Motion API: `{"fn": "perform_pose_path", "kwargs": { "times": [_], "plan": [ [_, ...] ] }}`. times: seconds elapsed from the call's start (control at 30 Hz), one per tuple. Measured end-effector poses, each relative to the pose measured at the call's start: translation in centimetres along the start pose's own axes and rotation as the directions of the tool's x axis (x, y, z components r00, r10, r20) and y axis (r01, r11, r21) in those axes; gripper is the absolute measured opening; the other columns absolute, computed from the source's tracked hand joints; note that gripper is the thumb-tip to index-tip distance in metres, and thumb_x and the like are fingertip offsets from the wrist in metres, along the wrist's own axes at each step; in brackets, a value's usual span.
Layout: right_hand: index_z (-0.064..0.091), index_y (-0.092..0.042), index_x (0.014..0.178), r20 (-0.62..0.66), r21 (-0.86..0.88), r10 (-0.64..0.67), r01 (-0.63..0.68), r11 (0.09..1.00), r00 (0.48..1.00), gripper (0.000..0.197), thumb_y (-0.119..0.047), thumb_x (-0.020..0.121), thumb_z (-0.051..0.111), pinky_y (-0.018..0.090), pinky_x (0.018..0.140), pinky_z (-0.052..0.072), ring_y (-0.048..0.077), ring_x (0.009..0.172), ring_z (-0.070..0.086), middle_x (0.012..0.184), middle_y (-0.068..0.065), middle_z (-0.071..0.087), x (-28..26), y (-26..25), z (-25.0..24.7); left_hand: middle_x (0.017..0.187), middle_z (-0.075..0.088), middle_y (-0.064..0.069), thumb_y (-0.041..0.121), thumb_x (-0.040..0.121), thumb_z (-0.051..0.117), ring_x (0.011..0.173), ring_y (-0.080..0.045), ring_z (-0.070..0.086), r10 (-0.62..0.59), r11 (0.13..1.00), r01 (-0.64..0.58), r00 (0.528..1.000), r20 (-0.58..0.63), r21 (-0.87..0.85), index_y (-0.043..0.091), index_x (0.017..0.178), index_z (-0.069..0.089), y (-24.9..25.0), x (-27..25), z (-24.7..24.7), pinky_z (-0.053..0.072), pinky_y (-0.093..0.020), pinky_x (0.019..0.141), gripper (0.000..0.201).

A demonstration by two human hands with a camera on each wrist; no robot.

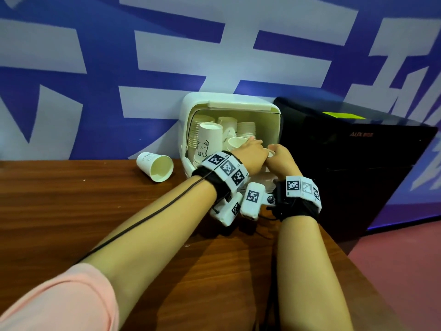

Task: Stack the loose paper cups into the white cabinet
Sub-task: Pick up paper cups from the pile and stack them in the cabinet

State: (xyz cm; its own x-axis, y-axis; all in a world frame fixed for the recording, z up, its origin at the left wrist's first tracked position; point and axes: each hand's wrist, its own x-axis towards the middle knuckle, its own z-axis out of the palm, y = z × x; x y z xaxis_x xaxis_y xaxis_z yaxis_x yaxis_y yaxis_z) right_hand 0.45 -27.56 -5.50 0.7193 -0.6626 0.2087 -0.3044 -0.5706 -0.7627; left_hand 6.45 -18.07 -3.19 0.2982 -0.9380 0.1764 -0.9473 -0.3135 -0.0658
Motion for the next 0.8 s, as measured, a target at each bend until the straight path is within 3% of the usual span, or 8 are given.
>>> {"fn": "perform_pose_path", "kwargs": {
  "times": [0.07,0.17,0.2,0.27,0.33,0.53,0.7,0.8],
  "plan": [
    [0.058,-0.008,0.117,0.016,0.016,0.001,-0.001,1.000,1.000,0.040,-0.014,0.078,0.058,0.047,0.088,0.052,0.035,0.103,0.061,0.110,0.019,0.064,1.7,0.8,0.4,0.137,0.051,-0.013,0.003,0.090,0.050,0.134,-0.027,0.038,0.047,0.984,-0.063,0.994,-0.098,-0.169,0.006,0.133,0.051,-0.5,-0.7,-0.4,0.022,-0.036,0.115,0.044],
    [0.059,-0.019,0.121,-0.001,-0.028,-0.013,0.013,1.000,1.000,0.067,-0.038,0.056,0.063,0.048,0.091,0.051,0.037,0.110,0.059,0.115,0.014,0.064,2.5,0.0,0.5,0.139,0.051,-0.011,-0.005,0.087,0.048,0.131,-0.024,0.043,0.032,0.924,-0.142,0.954,-0.298,-0.354,0.007,0.132,0.054,-1.6,-2.7,-1.5,0.027,-0.031,0.113,0.046],
    [0.056,-0.022,0.126,-0.031,-0.048,-0.001,-0.001,0.999,1.000,0.071,-0.040,0.059,0.067,0.047,0.098,0.045,0.035,0.118,0.053,0.122,0.010,0.060,1.0,-1.6,0.1,0.137,0.053,-0.008,-0.004,0.088,0.047,0.130,-0.021,0.044,0.013,0.910,-0.157,0.936,-0.352,-0.384,0.008,0.130,0.056,-2.1,-3.4,-1.8,0.027,-0.026,0.112,0.044],
    [0.046,-0.019,0.136,-0.098,-0.053,0.030,-0.035,0.998,0.995,0.066,-0.029,0.077,0.073,0.044,0.106,0.034,0.032,0.129,0.038,0.135,0.009,0.048,-0.2,-3.3,-0.3,0.132,0.057,-0.005,-0.002,0.090,0.049,0.125,-0.016,0.048,-0.024,0.888,-0.181,0.901,-0.434,-0.423,0.010,0.126,0.058,-3.0,-5.0,-2.5,0.026,-0.015,0.105,0.040],
    [0.048,-0.018,0.133,-0.159,0.023,-0.005,0.009,1.000,0.987,0.055,-0.023,0.083,0.070,0.044,0.108,0.033,0.030,0.128,0.037,0.135,0.008,0.047,-0.4,-4.1,-0.5,0.127,0.061,-0.002,-0.001,0.090,0.050,0.121,-0.013,0.052,-0.048,0.875,-0.200,0.870,-0.491,-0.441,0.012,0.121,0.062,-3.9,-6.4,-3.0,0.030,-0.015,0.103,0.036],
    [0.055,-0.016,0.096,-0.390,0.366,-0.185,0.336,0.868,0.902,0.013,-0.012,0.087,0.063,0.043,0.087,0.052,0.014,0.083,0.059,0.084,-0.007,0.057,-2.4,-8.2,0.5,0.105,0.068,0.002,-0.006,0.085,0.049,0.100,-0.010,0.061,-0.249,0.853,-0.149,0.724,-0.643,-0.499,0.014,0.099,0.071,-7.8,-10.3,-3.6,0.047,-0.019,0.091,0.033],
    [0.053,-0.023,0.091,-0.325,0.366,-0.399,0.503,0.783,0.858,0.015,-0.012,0.087,0.063,0.046,0.085,0.053,0.025,0.087,0.064,0.086,-0.006,0.060,-4.1,-11.5,3.0,0.100,0.070,0.003,-0.002,0.087,0.049,0.089,-0.007,0.062,-0.547,0.764,0.049,0.577,-0.606,-0.643,0.017,0.093,0.072,-12.6,-12.7,-3.6,0.047,-0.008,0.078,0.030],
    [0.054,-0.015,0.098,-0.245,0.334,-0.494,0.551,0.765,0.834,0.013,-0.010,0.089,0.063,0.044,0.083,0.053,0.021,0.089,0.064,0.090,-0.004,0.062,-4.8,-12.2,4.9,0.104,0.069,0.001,0.000,0.088,0.047,0.091,-0.011,0.061,-0.683,0.668,0.202,0.550,-0.482,-0.716,0.015,0.100,0.071,-15.1,-14.4,-2.8,0.043,-0.011,0.077,0.030]
  ]
}}
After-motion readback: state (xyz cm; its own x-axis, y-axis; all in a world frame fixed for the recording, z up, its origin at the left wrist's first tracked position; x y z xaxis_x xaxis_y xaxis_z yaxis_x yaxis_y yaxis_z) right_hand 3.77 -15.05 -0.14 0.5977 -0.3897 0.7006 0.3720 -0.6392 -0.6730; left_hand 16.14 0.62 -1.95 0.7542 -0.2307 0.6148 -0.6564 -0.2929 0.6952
